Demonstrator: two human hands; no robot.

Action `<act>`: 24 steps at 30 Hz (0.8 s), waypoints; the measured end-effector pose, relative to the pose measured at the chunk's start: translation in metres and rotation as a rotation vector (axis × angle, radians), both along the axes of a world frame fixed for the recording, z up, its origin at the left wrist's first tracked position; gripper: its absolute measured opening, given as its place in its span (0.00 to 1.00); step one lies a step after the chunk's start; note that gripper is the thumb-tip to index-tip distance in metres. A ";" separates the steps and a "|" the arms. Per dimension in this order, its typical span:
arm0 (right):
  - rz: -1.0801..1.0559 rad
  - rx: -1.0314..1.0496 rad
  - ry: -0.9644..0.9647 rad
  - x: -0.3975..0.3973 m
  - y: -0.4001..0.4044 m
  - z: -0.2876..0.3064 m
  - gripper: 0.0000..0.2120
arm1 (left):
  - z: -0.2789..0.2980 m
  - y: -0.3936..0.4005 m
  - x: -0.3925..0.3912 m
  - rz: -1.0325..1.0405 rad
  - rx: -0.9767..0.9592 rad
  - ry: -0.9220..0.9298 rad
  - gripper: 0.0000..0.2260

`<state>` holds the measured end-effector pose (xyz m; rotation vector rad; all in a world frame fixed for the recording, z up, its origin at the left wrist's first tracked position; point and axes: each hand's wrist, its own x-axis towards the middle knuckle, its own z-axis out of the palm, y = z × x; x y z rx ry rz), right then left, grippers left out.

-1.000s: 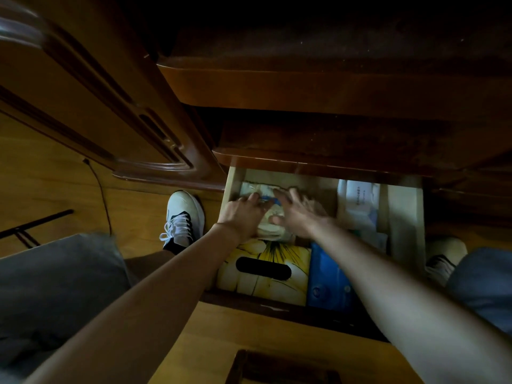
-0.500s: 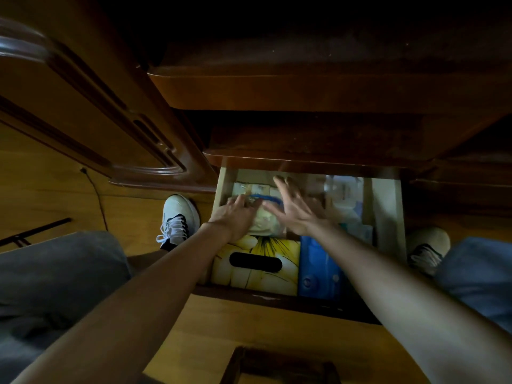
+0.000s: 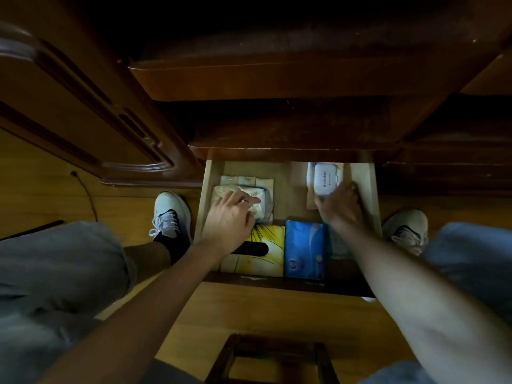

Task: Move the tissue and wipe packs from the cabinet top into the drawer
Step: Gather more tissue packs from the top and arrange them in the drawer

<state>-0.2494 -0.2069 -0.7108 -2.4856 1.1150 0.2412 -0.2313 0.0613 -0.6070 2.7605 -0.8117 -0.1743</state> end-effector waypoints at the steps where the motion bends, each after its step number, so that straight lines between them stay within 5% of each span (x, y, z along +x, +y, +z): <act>1: -0.038 0.002 -0.012 0.002 0.002 0.000 0.39 | 0.000 0.001 -0.005 -0.018 -0.025 0.001 0.14; 7: 0.006 0.255 -0.122 0.008 0.003 0.003 0.16 | -0.003 -0.008 -0.012 -0.041 -0.065 0.081 0.13; 12: -0.083 0.793 -0.277 0.003 -0.005 0.038 0.11 | 0.004 -0.045 -0.002 0.239 -0.296 0.419 0.23; 15: 0.035 1.053 -0.135 -0.010 -0.011 0.059 0.09 | 0.006 -0.066 0.005 0.425 -0.463 0.669 0.25; 17: 0.118 1.141 0.031 -0.017 -0.011 0.070 0.11 | 0.005 -0.076 0.007 0.524 -0.573 0.793 0.17; 21: 0.100 1.051 -0.053 -0.025 -0.006 0.065 0.18 | 0.000 -0.072 0.008 0.649 -0.716 0.869 0.10; 24: 0.389 0.289 0.118 -0.030 -0.019 0.045 0.28 | 0.000 -0.062 0.009 0.721 -0.775 0.887 0.11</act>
